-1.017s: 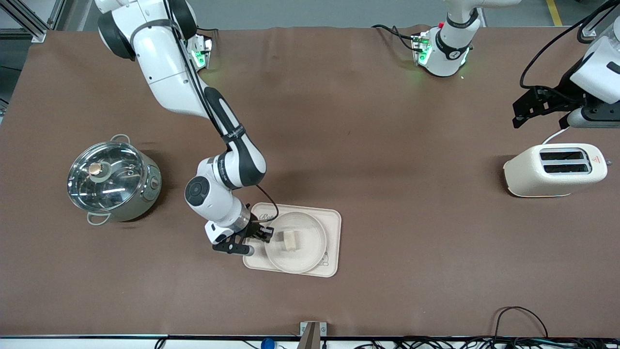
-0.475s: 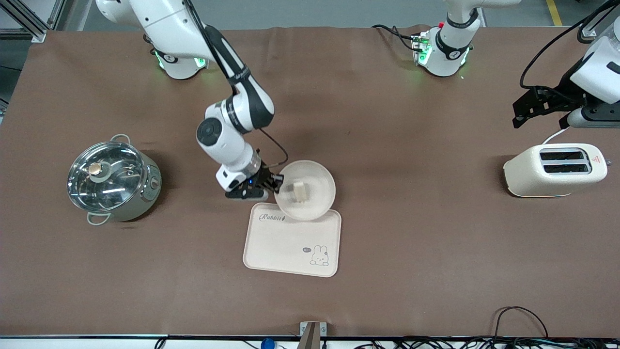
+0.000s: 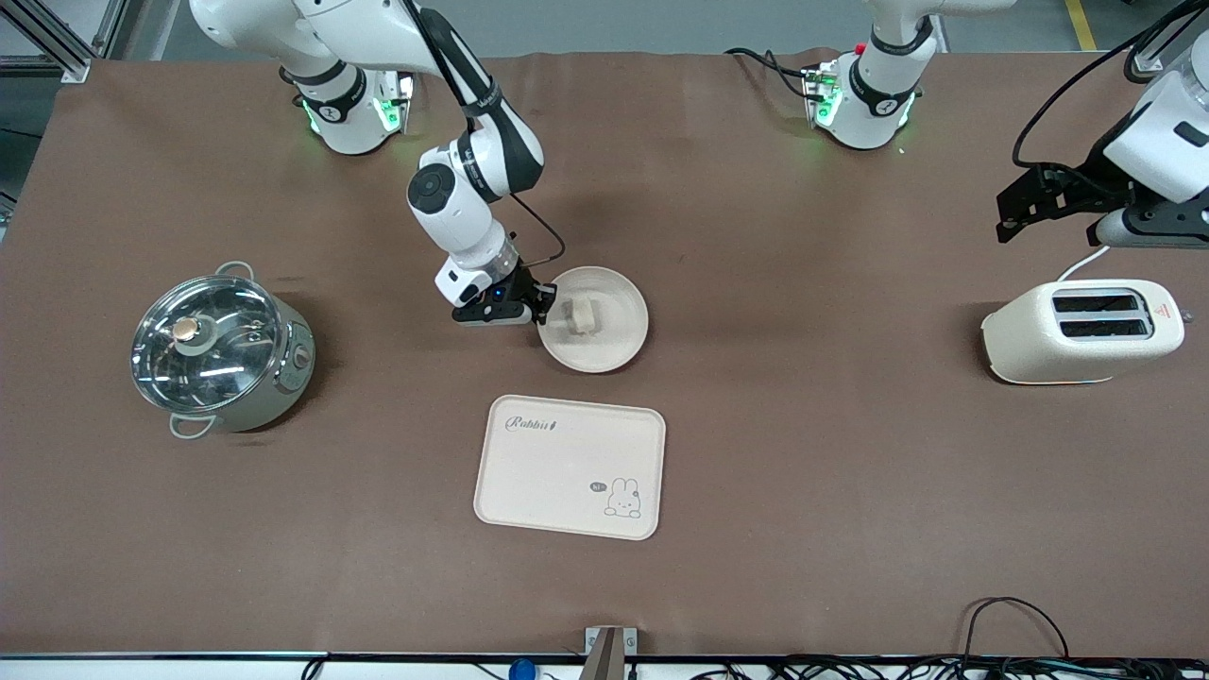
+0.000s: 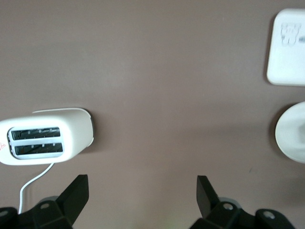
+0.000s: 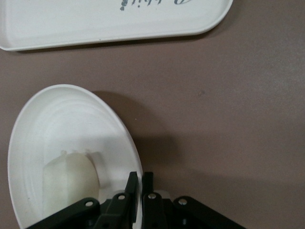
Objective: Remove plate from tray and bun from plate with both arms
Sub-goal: 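Release the plate with the right gripper while the left gripper reaches the bun, then grasp the bun with the left gripper while the right gripper returns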
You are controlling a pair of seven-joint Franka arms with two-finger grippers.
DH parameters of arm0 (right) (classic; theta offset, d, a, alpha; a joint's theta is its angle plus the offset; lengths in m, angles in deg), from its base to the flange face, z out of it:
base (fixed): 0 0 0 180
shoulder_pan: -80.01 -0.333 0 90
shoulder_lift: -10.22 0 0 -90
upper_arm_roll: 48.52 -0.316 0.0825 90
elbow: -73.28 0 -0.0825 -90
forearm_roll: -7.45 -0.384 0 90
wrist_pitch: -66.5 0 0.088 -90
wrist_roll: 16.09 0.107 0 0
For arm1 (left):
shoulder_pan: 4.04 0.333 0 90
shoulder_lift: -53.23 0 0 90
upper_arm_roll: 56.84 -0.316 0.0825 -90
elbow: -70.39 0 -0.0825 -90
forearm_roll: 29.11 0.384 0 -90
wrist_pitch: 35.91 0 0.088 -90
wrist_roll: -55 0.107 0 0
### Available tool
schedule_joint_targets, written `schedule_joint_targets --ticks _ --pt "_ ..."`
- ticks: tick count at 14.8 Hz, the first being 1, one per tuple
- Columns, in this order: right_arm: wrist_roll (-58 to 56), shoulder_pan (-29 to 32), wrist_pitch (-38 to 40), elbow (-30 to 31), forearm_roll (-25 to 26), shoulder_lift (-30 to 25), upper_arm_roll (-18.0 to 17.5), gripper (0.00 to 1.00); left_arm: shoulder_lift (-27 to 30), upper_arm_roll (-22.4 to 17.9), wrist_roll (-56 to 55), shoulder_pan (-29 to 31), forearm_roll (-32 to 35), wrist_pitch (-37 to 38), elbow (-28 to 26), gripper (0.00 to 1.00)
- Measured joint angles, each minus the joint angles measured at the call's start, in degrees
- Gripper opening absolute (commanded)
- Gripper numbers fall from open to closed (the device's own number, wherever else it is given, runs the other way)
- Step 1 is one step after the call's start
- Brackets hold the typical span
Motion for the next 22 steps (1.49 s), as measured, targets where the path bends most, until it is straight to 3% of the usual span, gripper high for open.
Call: schedule_joint_targets --ticks 4,6,10,12,14,16,18,22 --pt "2.3 0.1 0.6 -0.1 -0.7 -1.0 0.6 1.0 -0.2 0.1 -3.7 -0.2 -5.0 0.7 -0.8 1.0" --pt "2.4 1.4 5.2 -0.7 -0.8 -3.5 1.6 1.0 -0.4 1.5 -9.3 -1.1 -7.8 -1.8 -2.5 1.0" --pt "-5.2 12.0 23.0 -2.1 -0.3 -12.2 4.0 1.0 -5.1 13.0 -28.9 -5.3 -8.4 -14.0 -6.8 1.0" --pt "-6.9 18.5 35.1 -4.2 6.8 -16.8 5.0 1.0 -10.5 16.0 -34.3 -8.8 -5.9 -20.2 -7.4 1.0" --pt "-7.0 24.4 49.3 -9.8 16.9 -20.6 5.3 1.0 -16.8 16.3 -37.6 -13.3 -2.7 -26.1 -7.4 1.0" --pt "-7.2 29.0 60.2 -16.9 23.4 -22.9 5.3 1.0 -22.7 16.3 -44.8 -17.8 1.3 -32.2 -7.4 1.0" --pt "-10.2 32.7 64.0 -21.5 27.4 -24.4 5.2 1.0 -27.9 16.4 -53.2 -22.1 5.8 -37.4 -7.0 1.0" --pt "-20.3 40.7 73.3 -29.9 30.9 -24.8 5.2 1.0 -37.3 16.4 -64.2 -29.2 12.0 -41.1 -3.9 1.0"
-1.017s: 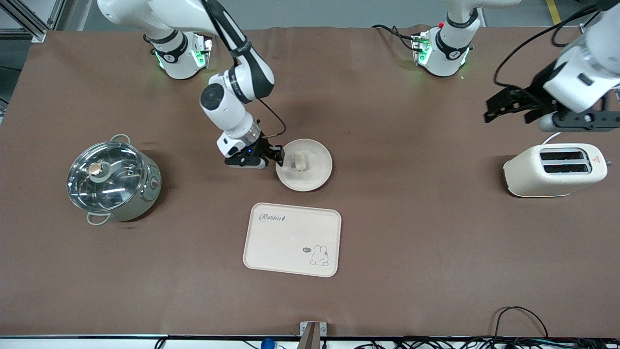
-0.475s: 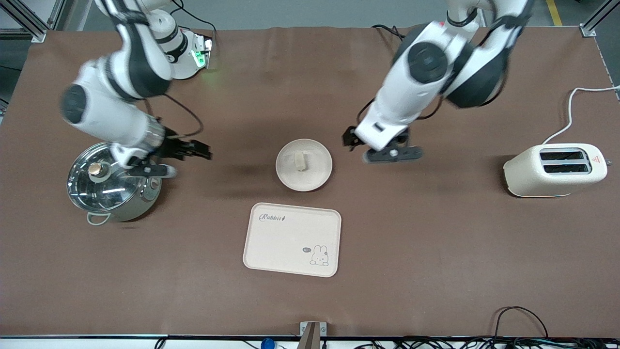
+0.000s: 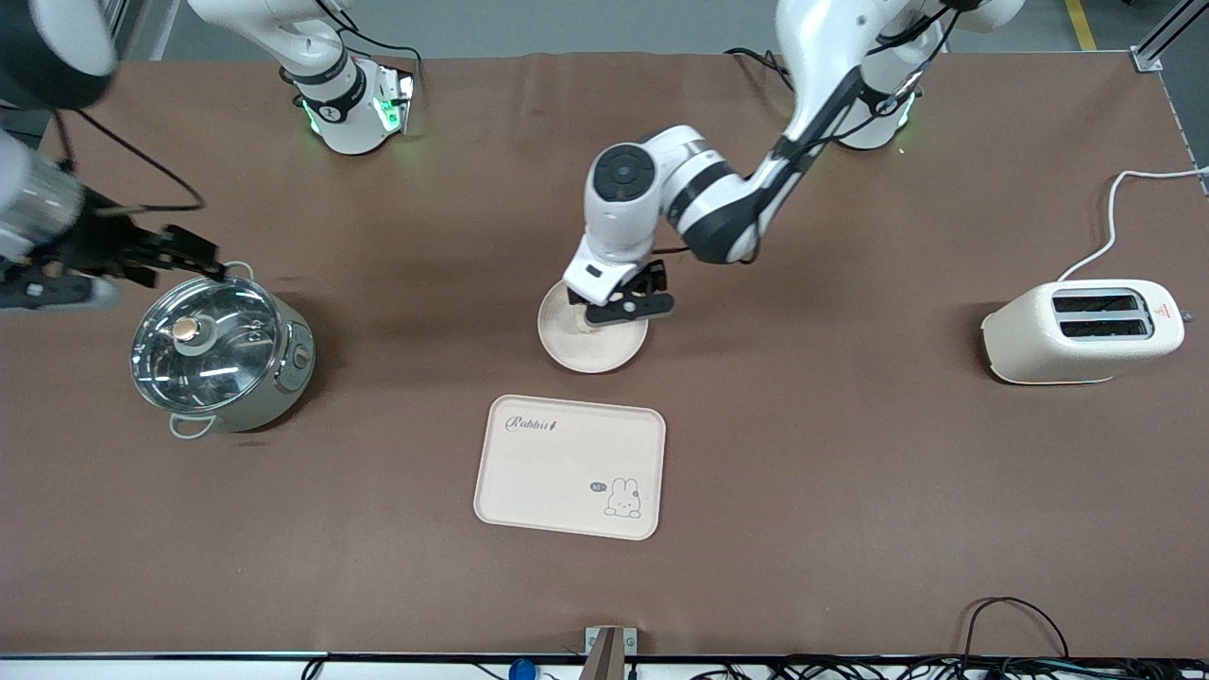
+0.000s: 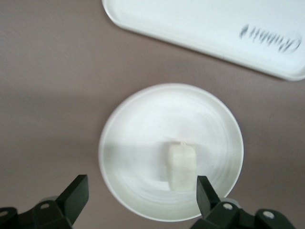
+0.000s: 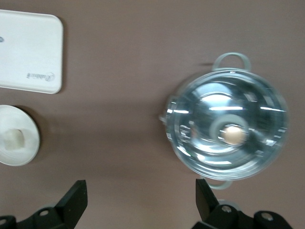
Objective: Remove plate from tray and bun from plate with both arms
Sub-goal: 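Grasp the bun with the left gripper while the right gripper returns, then carry the bun with the left gripper toward the toaster and lower it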
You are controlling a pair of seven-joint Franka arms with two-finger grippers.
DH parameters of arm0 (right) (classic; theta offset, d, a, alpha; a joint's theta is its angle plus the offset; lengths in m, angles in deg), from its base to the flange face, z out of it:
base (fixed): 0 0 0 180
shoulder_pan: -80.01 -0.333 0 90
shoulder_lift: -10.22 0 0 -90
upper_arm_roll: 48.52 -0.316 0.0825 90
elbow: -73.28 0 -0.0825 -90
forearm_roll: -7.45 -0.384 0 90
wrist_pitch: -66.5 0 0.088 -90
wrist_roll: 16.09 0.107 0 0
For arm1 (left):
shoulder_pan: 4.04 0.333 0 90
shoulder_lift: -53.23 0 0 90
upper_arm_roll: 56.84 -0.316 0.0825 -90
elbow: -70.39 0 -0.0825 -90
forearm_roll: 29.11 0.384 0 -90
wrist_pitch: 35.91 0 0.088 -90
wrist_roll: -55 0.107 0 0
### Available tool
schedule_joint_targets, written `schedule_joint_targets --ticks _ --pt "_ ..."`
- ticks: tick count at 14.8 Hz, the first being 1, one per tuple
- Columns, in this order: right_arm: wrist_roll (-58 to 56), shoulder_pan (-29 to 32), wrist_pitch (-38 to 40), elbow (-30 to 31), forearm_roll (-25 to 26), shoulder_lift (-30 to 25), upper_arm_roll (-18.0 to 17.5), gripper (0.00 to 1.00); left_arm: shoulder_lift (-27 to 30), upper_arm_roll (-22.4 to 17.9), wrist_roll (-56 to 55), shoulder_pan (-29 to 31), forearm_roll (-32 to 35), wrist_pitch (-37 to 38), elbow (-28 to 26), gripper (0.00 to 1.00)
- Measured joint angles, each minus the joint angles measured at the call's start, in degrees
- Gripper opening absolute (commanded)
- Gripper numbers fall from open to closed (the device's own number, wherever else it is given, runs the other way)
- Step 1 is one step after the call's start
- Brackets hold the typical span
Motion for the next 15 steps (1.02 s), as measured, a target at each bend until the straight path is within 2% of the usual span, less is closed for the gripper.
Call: schedule_joint_targets --ticks 3,4,6,8,9,11,12,15 --pt "-0.8 1.4 4.7 -4.6 3.9 -0.5 0.0 1.0 -4.7 -0.1 -4.1 -1.8 1.5 -5.6 1.4 0.98" --pt "-0.8 1.4 5.6 -5.5 4.8 -0.9 -0.1 1.0 -5.8 -0.1 -4.8 -2.1 1.8 -7.4 1.5 0.9" --pt "-0.7 1.4 7.4 -6.7 5.8 -2.3 -0.4 1.0 -7.4 -0.3 -6.7 -2.7 3.2 -9.5 1.8 0.53" --pt "-0.7 1.3 8.6 -6.9 5.9 -4.4 -0.9 1.0 -8.3 -0.3 -9.4 -3.1 6.1 -9.9 1.9 0.26" --pt "-0.7 1.2 8.7 -6.9 5.9 -5.4 -1.4 1.0 -8.5 -0.3 -11.0 -3.2 7.4 -9.9 2.0 0.17" --pt "-0.3 1.0 8.7 -6.9 5.9 -6.0 -2.0 1.0 -9.0 -0.3 -13.4 -3.5 9.3 -10.3 2.0 0.04" --pt "-0.3 1.0 8.7 -6.8 5.9 -5.9 -2.1 1.0 -9.2 -0.3 -13.9 -3.5 9.6 -10.4 2.0 0.0" --pt "-0.3 1.3 8.7 -6.7 6.2 -5.7 -1.9 1.0 -9.2 -0.4 -13.9 -3.5 9.8 -10.4 2.4 0.0"
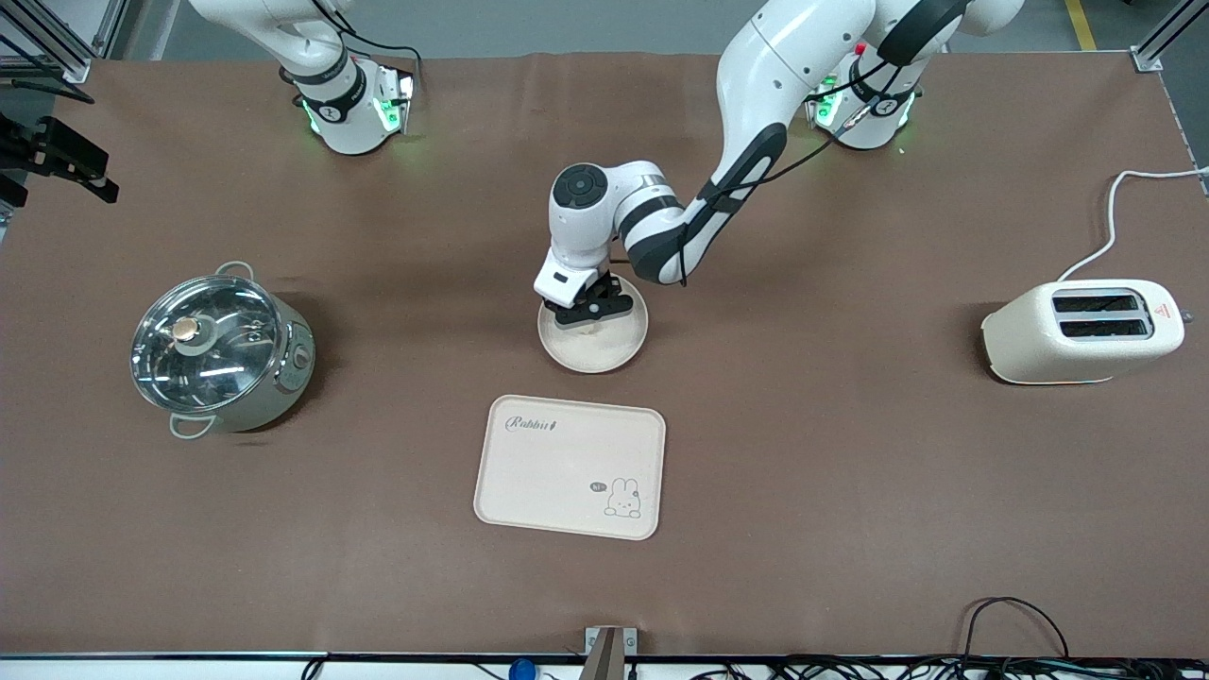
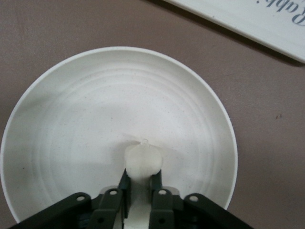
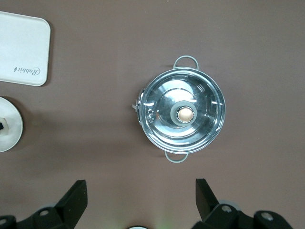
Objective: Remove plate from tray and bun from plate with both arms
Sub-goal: 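Carry the bun with the left gripper toward the toaster and lower it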
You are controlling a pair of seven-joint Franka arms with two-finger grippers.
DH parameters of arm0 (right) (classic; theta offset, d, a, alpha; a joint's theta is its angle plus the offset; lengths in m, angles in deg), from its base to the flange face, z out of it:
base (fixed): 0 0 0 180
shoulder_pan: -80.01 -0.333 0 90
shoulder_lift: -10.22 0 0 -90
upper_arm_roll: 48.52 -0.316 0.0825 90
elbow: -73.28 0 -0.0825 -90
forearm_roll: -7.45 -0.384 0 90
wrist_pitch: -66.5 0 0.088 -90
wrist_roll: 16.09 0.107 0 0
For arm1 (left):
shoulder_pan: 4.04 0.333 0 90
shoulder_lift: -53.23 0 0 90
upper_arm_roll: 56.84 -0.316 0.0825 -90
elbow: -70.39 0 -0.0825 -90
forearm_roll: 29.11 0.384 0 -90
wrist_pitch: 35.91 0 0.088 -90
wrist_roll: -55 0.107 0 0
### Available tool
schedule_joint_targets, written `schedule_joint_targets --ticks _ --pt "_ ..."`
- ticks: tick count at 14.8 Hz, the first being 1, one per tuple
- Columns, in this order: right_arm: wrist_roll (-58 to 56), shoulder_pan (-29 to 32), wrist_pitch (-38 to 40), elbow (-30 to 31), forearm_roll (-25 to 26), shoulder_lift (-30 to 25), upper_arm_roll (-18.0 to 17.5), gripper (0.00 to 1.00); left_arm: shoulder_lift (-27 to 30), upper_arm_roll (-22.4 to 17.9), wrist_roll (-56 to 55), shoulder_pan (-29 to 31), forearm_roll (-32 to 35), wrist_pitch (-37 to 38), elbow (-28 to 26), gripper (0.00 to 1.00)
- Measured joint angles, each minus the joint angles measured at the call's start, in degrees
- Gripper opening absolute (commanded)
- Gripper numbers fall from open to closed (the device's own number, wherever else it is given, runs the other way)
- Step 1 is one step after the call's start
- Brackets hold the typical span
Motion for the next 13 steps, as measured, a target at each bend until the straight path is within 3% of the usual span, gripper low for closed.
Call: schedule_joint_targets --ticks 2,4,8,11,13 --pt "0.0 0.5 0.0 0.0 0.1 0.0 0.4 1.0 0.6 -0.3 3.1 0.7 0.2 4.0 1.2 0.0" --pt "0.0 0.8 0.0 0.1 0.1 0.0 0.5 1.0 3.5 -0.3 12.3 3.2 -0.2 13.4 3.5 0.0" --pt "0.0 0.8 0.1 0.3 0.1 0.1 0.4 1.0 13.1 -0.4 37.7 16.2 -4.5 26.0 4.4 0.0" --pt "0.0 0.7 0.1 0.3 0.1 0.1 0.3 1.0 14.2 -0.4 48.4 26.9 -4.8 26.7 2.0 0.0" --pt "0.0 0.7 0.1 0.4 0.1 0.1 0.2 1.0 13.3 -0.4 51.4 32.1 -4.8 22.5 -1.1 0.02"
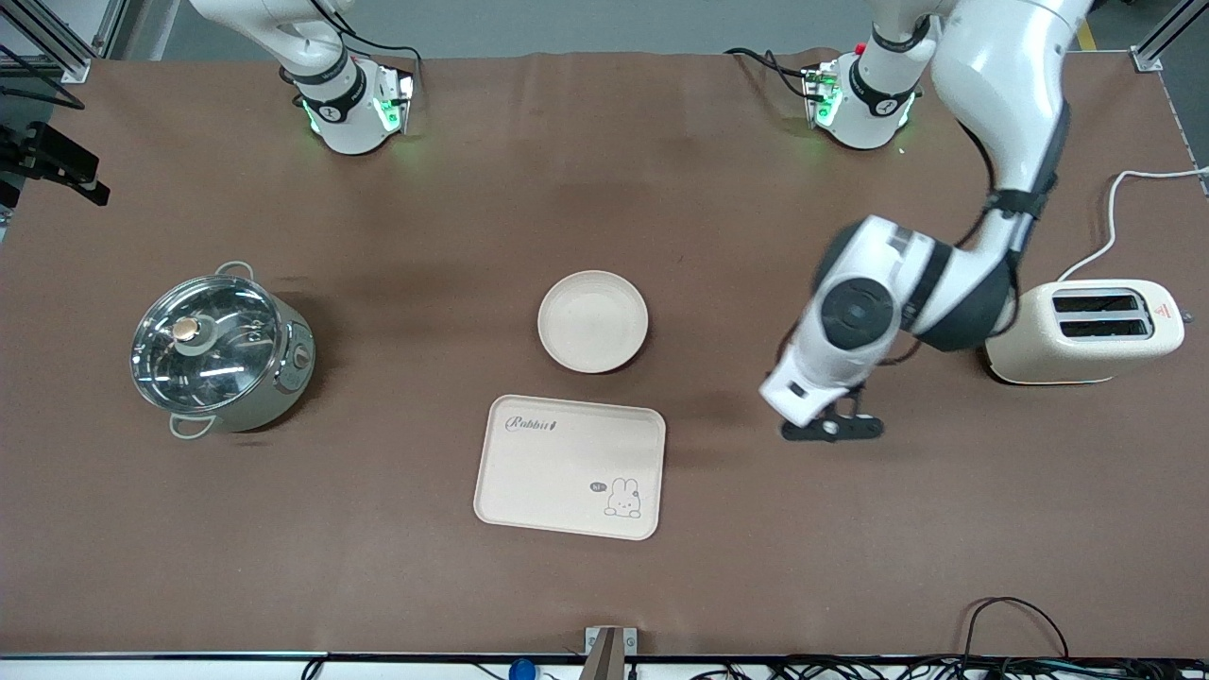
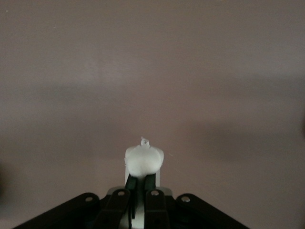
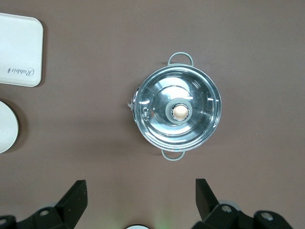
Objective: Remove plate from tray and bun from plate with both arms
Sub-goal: 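Carry the bun with the left gripper toward the toaster and lower it, then open the left gripper to set the bun on the table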
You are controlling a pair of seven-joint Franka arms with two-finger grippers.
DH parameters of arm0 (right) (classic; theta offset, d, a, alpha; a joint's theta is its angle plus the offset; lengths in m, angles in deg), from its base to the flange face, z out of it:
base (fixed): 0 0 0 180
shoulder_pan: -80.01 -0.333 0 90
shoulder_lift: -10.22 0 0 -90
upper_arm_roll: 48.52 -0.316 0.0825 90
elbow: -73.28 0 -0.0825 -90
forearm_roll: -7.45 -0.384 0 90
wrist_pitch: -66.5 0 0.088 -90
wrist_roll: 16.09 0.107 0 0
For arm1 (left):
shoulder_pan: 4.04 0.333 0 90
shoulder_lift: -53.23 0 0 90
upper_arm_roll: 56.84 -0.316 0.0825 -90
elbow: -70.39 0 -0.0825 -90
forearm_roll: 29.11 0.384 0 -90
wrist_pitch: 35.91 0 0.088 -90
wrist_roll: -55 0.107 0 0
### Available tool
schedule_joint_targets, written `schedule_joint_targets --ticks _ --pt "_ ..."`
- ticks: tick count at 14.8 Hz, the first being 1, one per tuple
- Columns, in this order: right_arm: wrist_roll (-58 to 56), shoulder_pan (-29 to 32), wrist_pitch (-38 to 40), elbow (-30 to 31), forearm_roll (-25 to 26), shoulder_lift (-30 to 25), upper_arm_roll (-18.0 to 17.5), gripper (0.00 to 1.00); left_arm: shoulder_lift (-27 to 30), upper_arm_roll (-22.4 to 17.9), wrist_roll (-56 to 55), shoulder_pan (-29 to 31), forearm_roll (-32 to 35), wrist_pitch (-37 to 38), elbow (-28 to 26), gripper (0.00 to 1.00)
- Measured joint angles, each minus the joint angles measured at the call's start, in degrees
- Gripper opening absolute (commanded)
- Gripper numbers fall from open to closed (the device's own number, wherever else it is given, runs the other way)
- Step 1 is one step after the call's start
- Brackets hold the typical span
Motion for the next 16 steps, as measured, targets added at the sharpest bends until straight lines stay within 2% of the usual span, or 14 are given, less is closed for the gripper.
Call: schedule_joint_targets --ticks 2,3,4,5,6,12,16 --pt "0.0 0.0 0.0 0.0 0.0 0.0 0.0 1.0 -0.9 0.1 0.8 3.2 0.0 -7.8 -5.3 0.17" --pt "0.0 0.0 0.0 0.0 0.0 0.0 0.0 1.0 -1.4 0.2 0.8 3.9 0.0 -11.5 -7.9 0.36" --pt "0.0 0.0 0.0 0.0 0.0 0.0 0.0 1.0 -1.8 0.2 0.8 4.1 0.0 -13.9 -9.9 0.59" --pt "0.0 0.0 0.0 0.0 0.0 0.0 0.0 1.0 -2.1 0.2 0.7 4.2 0.0 -15.2 -11.0 0.82" --pt "0.0 0.0 0.0 0.0 0.0 0.0 0.0 1.0 -2.3 0.2 0.7 4.2 0.0 -15.6 -11.5 1.0" --pt "0.0 0.0 0.0 0.0 0.0 0.0 0.0 1.0 -1.6 0.5 1.3 6.3 0.0 -16.1 -10.7 1.0" --pt "0.0 0.0 0.0 0.0 0.0 0.0 0.0 1.0 0.6 2.7 4.1 10.2 0.0 -15.8 -10.4 1.0"
